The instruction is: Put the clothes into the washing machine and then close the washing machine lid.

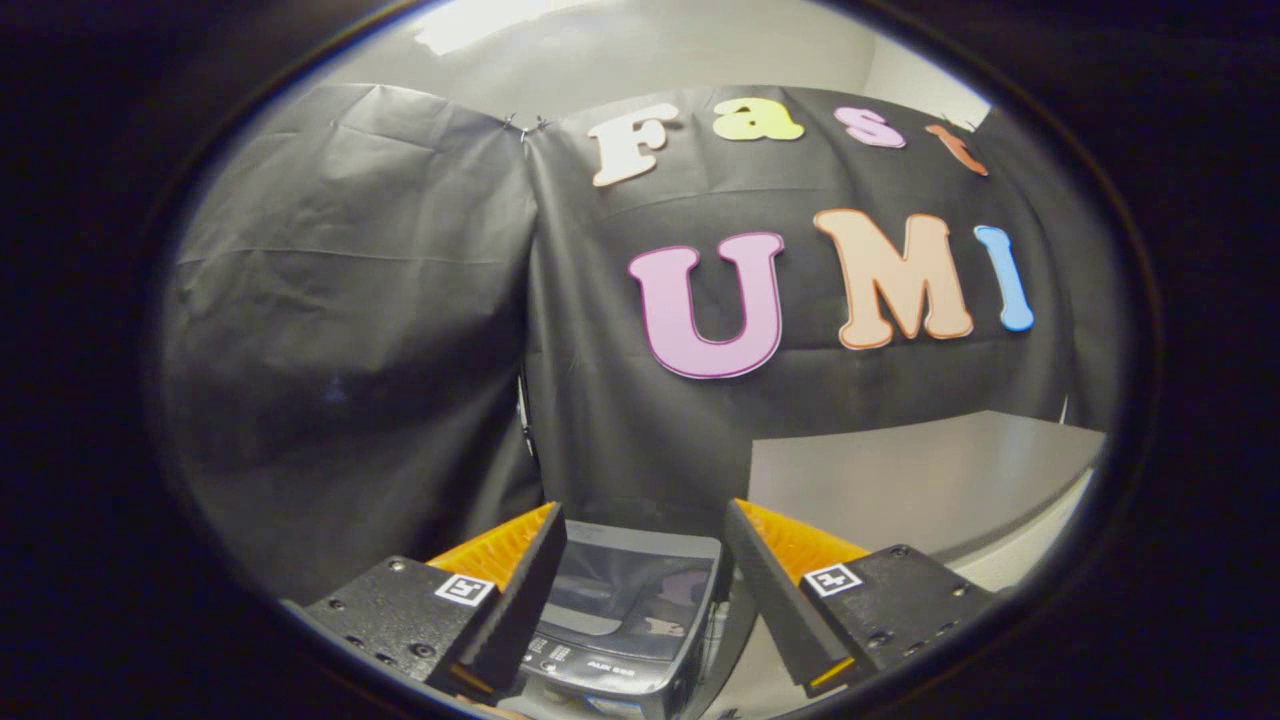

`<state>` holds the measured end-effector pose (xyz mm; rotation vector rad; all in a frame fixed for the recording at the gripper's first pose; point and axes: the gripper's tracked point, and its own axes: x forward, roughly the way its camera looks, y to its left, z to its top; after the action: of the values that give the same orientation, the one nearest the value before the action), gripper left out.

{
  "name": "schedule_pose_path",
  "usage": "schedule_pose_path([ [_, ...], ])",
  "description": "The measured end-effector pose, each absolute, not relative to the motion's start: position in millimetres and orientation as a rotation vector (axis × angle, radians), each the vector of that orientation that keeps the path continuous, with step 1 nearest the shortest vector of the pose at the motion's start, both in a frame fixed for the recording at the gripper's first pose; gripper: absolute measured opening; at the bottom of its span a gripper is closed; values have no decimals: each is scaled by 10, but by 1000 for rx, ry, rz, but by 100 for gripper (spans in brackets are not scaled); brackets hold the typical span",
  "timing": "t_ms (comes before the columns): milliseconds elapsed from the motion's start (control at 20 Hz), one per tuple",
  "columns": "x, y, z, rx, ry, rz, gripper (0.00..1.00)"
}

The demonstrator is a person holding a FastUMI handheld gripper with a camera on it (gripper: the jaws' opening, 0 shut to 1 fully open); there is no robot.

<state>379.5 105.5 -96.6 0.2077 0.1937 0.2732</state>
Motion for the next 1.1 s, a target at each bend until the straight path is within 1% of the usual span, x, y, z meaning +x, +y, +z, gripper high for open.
schedule_pose_path([
  [300,3380,681,-783,133,38,225,96],
  [550,2996,564,-593,-38,-57,201,96],
  [700,2795,586,-705,-56,-40,216,96],
  [850,2608,493,-928,9,-2,212,96],
  [1000,2503,254,-1117,109,20,177,96],
  [1100,2424,23,-1185,132,-15,139,96],
])
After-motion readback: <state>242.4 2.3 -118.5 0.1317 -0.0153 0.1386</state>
